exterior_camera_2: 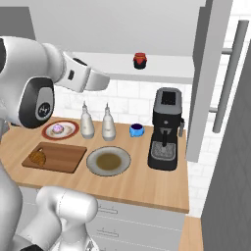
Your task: From the different types of pastries on the counter, select a croissant and place it on the cutting board. Then retrieve a jar of jam from the cabinet and place it alongside the croissant on the cutting board.
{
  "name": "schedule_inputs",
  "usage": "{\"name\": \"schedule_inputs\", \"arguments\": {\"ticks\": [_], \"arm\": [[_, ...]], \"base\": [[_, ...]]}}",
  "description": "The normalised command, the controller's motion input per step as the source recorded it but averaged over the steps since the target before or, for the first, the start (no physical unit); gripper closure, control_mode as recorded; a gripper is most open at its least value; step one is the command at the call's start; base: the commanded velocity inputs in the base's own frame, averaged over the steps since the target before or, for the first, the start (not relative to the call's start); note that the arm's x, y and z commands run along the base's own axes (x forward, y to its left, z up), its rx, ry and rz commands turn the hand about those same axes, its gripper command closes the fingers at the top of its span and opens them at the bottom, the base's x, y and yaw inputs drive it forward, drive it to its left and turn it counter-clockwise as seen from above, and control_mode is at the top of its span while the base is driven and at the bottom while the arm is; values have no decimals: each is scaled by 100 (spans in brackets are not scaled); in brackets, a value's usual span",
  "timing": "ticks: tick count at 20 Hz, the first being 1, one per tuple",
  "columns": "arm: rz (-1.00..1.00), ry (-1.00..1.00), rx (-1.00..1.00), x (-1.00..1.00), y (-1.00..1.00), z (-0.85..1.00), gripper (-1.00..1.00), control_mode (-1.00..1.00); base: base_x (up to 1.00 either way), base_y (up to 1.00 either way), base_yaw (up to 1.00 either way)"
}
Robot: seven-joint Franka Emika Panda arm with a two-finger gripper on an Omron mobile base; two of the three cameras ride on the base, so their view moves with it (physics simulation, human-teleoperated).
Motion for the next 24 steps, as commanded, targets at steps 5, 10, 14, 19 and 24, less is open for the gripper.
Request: {"name": "schedule_inputs", "arguments": {"ticks": [5, 10, 14, 19, 24], "arm": [[8, 1, -13, 6, 42, -6, -100, -100], [18, -16, -7, 16, 2, 0, -100, -100], [16, 3, -13, 21, 8, -13, -100, -100], [1, -1, -12, 29, 0, 0, -100, -100], [-1, -1, -8, 28, -3, 0, -100, -100]], "base": [[0, 0, 0], [0, 0, 0], [0, 0, 0], [0, 0, 0], [0, 0, 0]]}}
